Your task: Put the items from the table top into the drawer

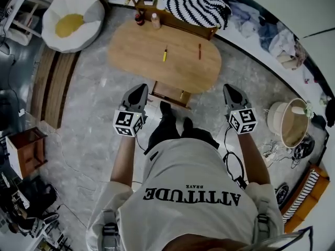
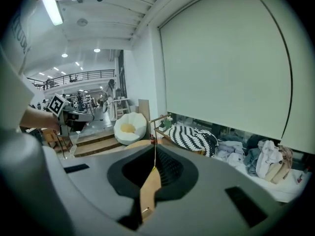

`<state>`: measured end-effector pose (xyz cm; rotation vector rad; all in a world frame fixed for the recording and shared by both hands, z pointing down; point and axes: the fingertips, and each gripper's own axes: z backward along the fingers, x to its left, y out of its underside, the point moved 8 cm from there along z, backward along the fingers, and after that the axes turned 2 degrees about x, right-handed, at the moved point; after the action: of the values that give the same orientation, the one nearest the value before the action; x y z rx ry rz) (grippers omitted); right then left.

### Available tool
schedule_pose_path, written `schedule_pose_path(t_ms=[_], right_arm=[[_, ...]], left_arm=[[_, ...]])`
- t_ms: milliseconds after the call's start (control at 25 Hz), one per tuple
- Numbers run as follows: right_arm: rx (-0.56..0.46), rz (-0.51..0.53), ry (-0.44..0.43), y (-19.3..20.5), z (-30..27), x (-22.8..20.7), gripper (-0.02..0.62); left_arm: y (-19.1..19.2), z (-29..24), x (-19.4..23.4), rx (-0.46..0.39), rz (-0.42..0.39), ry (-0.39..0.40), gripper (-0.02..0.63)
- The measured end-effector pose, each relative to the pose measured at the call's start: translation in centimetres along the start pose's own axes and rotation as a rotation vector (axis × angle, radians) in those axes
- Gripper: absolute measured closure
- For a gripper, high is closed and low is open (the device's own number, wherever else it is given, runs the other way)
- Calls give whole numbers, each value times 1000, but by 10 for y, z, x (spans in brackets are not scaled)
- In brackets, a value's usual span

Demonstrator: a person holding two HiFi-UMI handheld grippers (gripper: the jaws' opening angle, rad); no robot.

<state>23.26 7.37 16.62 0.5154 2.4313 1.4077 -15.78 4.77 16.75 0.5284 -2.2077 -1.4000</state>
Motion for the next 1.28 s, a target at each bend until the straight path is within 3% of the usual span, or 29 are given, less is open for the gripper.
schedule_pose_path(t_ms=[640, 1280], right_arm=[[93, -19, 31, -6, -107, 17, 575], [192, -72, 121, 49, -186, 28, 575]], left_arm=[[12, -89, 87, 84, -21, 116, 583], [96, -190, 144, 191, -17, 201, 581]])
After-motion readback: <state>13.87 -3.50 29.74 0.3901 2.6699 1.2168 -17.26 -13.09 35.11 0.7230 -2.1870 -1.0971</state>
